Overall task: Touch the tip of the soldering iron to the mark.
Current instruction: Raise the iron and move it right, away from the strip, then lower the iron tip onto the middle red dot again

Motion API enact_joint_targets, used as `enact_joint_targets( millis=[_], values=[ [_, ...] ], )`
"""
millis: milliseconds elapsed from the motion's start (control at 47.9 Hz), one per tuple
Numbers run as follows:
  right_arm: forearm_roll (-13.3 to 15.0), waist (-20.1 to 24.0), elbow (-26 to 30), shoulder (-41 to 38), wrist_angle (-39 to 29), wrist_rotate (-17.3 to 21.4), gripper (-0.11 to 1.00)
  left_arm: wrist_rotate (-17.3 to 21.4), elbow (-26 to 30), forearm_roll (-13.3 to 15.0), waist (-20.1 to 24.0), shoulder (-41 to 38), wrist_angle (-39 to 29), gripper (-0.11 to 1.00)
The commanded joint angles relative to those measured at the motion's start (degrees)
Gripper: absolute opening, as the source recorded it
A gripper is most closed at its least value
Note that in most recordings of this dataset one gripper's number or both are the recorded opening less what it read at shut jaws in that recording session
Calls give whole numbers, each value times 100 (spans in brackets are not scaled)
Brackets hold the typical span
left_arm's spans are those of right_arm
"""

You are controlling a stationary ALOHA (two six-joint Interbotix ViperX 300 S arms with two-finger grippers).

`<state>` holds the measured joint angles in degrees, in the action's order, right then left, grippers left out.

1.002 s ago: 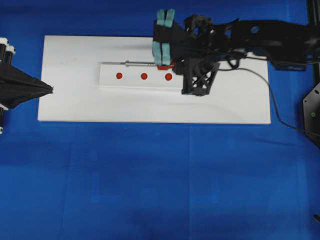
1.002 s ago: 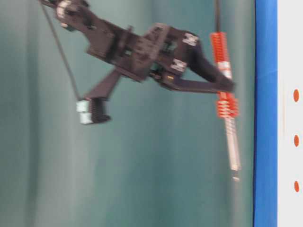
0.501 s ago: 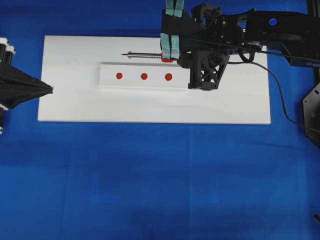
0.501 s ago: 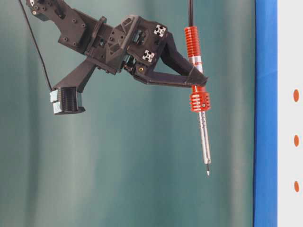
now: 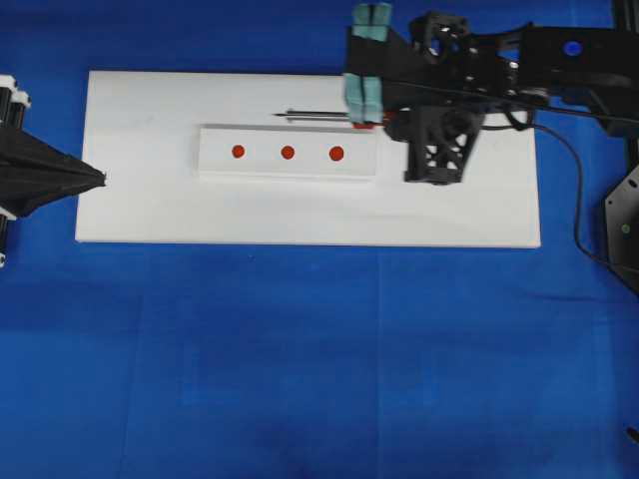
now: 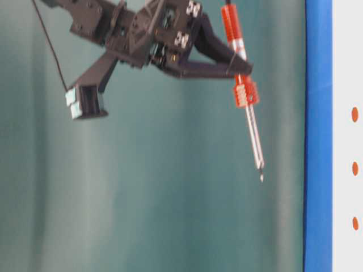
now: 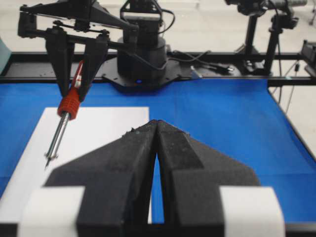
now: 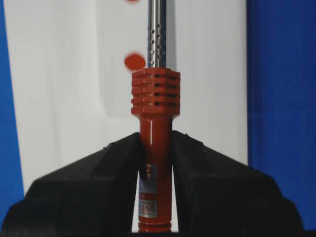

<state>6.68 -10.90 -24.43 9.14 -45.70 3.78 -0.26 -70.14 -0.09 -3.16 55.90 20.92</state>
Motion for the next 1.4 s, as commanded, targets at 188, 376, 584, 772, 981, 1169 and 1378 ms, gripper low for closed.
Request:
enact_joint_targets(
  millis=[188, 376, 584, 772, 981, 1169, 1378],
  values=[
    [18, -9, -413, 624, 18, 132, 6, -9, 70, -9, -18, -18, 53, 0],
    [18, -18, -396, 606, 44, 149, 6, -9, 70, -9, -18, -18, 105, 0],
    [18, -9, -378, 554, 97, 149, 6, -9, 70, -9, -18, -26, 105, 0],
    [18, -18, -369, 527, 105, 149, 6, -9, 70, -9, -18, -18, 105, 0],
    [18, -9, -369, 527, 105, 149, 6, -9, 70, 0, -18, -26, 105, 0],
    [18, -9, -369, 527, 105, 141, 6, -9, 70, -9, -18, -26, 105, 0],
    [18, -9, -369, 527, 105, 149, 6, -9, 70, -9, -18, -26, 105, 0]
  ],
)
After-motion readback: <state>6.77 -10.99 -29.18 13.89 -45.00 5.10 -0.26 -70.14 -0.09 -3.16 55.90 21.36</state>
